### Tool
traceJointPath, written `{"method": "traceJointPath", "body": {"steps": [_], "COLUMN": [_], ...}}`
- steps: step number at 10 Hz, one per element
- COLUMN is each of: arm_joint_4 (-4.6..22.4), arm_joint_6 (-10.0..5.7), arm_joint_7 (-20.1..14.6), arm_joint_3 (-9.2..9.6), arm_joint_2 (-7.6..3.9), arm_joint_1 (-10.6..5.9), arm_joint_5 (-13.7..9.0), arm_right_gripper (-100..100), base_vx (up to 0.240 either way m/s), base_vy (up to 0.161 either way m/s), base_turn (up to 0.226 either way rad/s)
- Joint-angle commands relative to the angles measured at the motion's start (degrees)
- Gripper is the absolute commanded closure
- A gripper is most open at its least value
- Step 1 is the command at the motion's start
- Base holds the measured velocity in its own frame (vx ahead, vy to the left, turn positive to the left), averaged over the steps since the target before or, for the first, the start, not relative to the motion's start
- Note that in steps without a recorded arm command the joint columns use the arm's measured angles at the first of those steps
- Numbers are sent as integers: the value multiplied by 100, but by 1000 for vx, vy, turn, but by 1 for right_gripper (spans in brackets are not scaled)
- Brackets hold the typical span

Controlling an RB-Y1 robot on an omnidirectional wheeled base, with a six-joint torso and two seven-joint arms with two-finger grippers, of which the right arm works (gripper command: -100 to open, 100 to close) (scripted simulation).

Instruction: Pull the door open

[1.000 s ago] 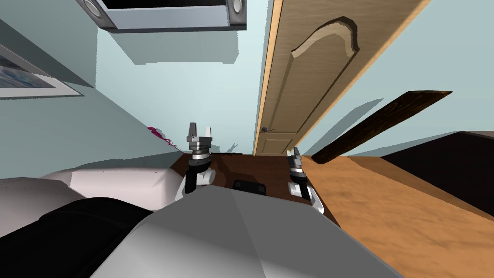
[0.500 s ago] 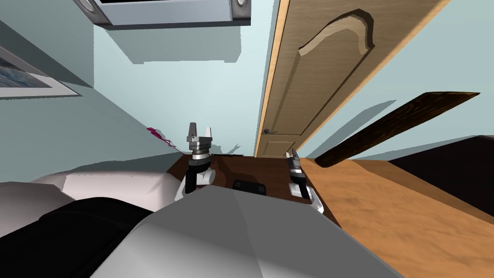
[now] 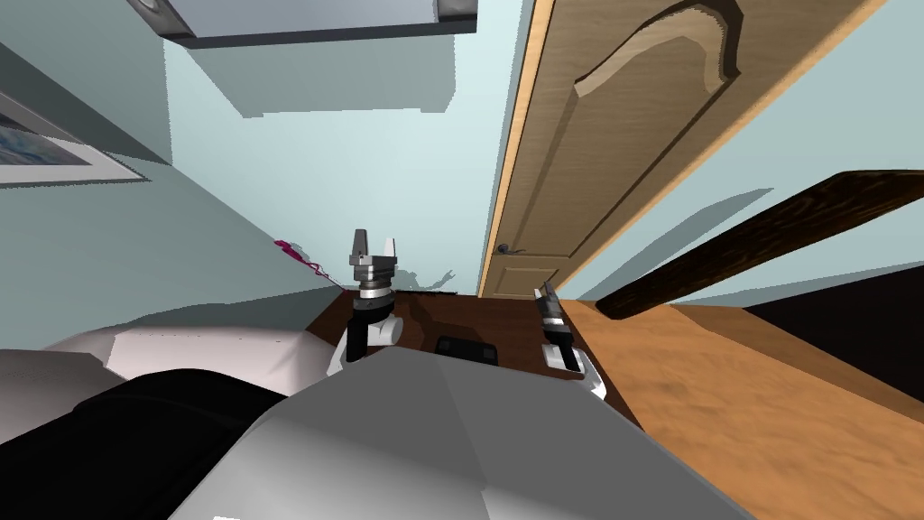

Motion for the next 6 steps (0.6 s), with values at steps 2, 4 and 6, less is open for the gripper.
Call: {"method": "traceJointPath", "body": {"steps": [2,4,6], "arm_joint_4": [357,616,860], "arm_joint_6": [-55,-88,-118], "arm_joint_7": [-105,-181,-253], "arm_joint_3": [-32,-55,-77], "arm_joint_2": [-78,-137,-192], "arm_joint_1": [-106,-187,-263], "arm_joint_5": [78,136,190], "arm_right_gripper": [-100,-100,-100], "base_vx": [111,111,98], "base_vy": [43,32,26], "base_turn": [25,30,25]}}
